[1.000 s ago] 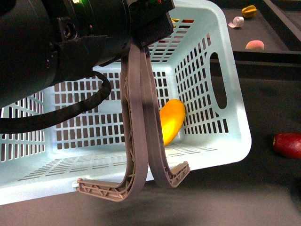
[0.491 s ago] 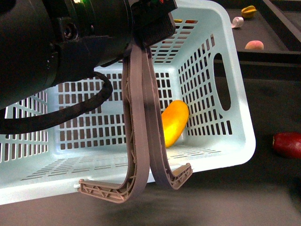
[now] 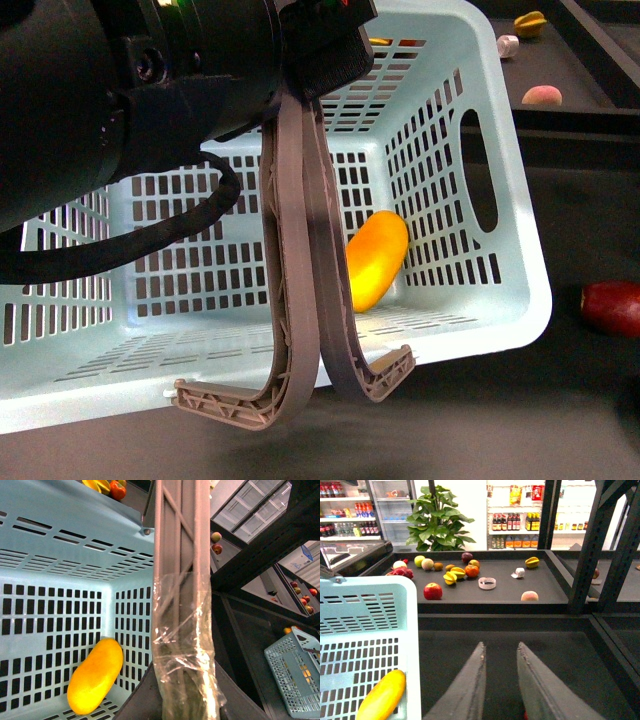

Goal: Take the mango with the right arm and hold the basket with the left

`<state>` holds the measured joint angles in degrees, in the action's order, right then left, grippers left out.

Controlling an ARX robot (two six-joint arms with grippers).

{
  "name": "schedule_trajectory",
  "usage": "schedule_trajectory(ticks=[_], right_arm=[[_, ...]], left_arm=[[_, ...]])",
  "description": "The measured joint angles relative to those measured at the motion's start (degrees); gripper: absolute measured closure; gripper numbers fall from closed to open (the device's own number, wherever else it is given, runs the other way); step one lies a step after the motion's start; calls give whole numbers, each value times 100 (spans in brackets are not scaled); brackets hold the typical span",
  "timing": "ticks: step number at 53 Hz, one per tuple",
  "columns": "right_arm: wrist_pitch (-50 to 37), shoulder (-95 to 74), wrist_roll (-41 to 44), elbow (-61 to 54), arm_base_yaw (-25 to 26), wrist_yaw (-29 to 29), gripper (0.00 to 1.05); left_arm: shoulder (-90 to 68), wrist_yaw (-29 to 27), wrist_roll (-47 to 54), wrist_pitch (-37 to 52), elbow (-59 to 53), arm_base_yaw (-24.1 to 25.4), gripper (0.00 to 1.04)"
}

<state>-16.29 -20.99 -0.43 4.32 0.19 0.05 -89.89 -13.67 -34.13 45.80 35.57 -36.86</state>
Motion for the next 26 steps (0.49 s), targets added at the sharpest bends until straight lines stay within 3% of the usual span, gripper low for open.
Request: schedule_trajectory(ticks=[7, 26], right_arm=[[118, 236, 17, -83, -2, 0, 103], [363, 826, 37, -404, -2, 0, 103]], left_arm=[[0, -2, 0, 0, 0, 0, 97], [0, -4, 2, 0, 0, 0, 97]])
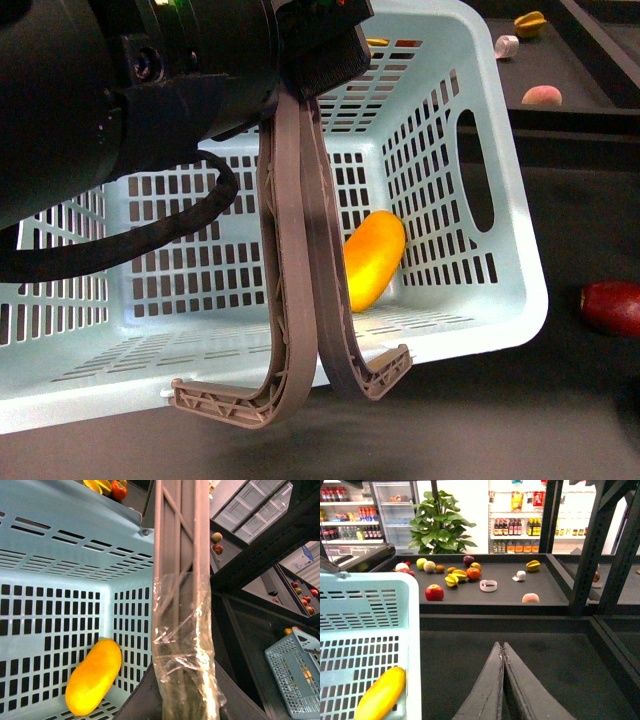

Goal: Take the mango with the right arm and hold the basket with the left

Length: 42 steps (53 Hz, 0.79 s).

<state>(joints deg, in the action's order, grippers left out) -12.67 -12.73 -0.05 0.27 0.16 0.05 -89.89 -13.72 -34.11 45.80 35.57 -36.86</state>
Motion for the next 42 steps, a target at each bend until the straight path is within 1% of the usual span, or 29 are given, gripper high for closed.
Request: schedule_trajectory(ticks=[12, 18, 23, 42], right_arm=[[236, 273, 0, 0, 0, 2, 103], [1187, 1023, 2, 4, 0, 15, 103], [1233, 1241, 4, 4, 0, 20, 103], [1259, 1244, 4, 4, 0, 17, 103]], left_arm=[[0, 0, -2, 0, 0, 0, 97], [0, 2, 0, 0, 0, 0, 97], [0, -9, -2, 0, 0, 7, 97], [0, -4, 4, 0, 0, 2, 97]])
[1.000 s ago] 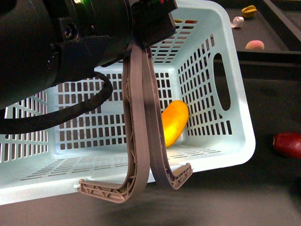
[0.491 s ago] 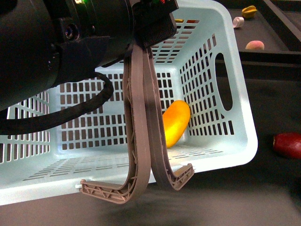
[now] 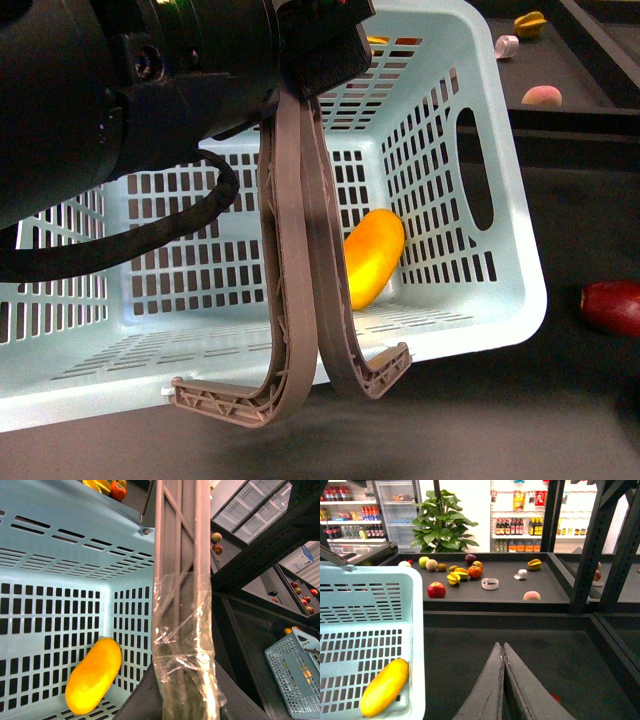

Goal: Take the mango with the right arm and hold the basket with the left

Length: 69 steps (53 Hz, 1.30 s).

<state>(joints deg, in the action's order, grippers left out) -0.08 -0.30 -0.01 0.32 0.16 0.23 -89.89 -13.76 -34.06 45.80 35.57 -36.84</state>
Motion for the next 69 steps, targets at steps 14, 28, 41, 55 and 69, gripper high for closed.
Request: schedule_trajectory(ticks=[14, 28, 41, 55, 69], right_arm=[[0, 0, 9, 0, 0, 0, 73], [0, 0, 9, 0, 0, 0, 25], [0, 4, 7, 0, 0, 2, 8], [4, 4, 7, 0, 0, 4, 8], [4, 4, 7, 0, 0, 2, 8]], left_arm=[[0, 2, -2, 0, 0, 0, 97], [0, -44, 11, -11, 2, -2, 97], [-363, -2437, -313, -2758, 1106, -35, 97], [-1290, -2702, -1843, -3738, 2369, 876, 97], [-1818, -2527, -4177, -3893, 2682, 1252, 97]])
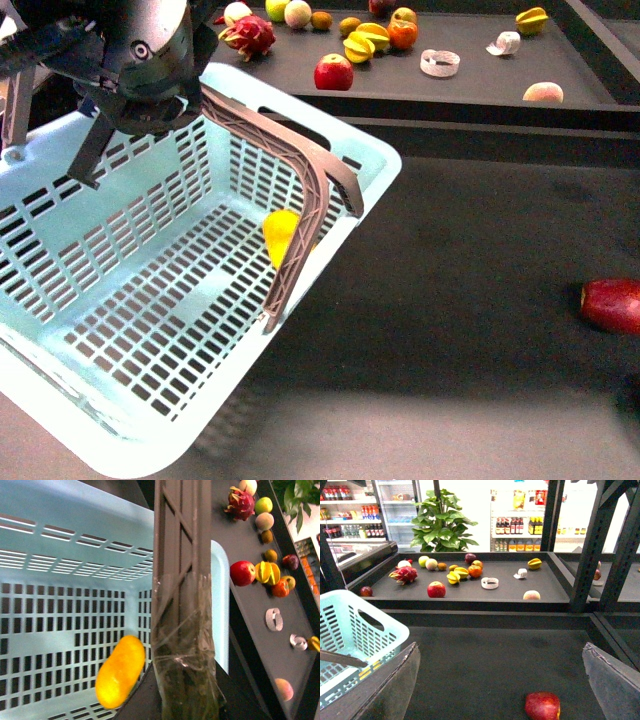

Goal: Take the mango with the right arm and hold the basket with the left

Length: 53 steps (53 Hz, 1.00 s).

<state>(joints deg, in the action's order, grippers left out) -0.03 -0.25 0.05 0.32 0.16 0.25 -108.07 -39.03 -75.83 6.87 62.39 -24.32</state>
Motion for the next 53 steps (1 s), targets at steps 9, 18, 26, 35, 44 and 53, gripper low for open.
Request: schedule_trajectory(ticks=[9, 18, 26, 35, 44, 53], right_arm=[[0, 0, 0, 0, 0, 0, 8], [0, 0, 0, 0, 0, 2, 8], [0, 0, 0, 0, 0, 0, 8], [0, 0, 0, 0, 0, 0, 8], [0, 0, 0, 0, 0, 0, 8], [0, 0, 0, 0, 0, 0, 8]], left_arm=[[-232, -306, -855, -9, 0, 291, 97], [-345, -623, -1305, 39, -15, 645, 97], [-496, -654, -1853, 271, -15, 782, 97], [-960, -133, -2398, 531, -11, 804, 97], [-1040, -42, -2503, 315, 74, 789, 82], [-719, -68, -2686, -199, -81, 787, 48]])
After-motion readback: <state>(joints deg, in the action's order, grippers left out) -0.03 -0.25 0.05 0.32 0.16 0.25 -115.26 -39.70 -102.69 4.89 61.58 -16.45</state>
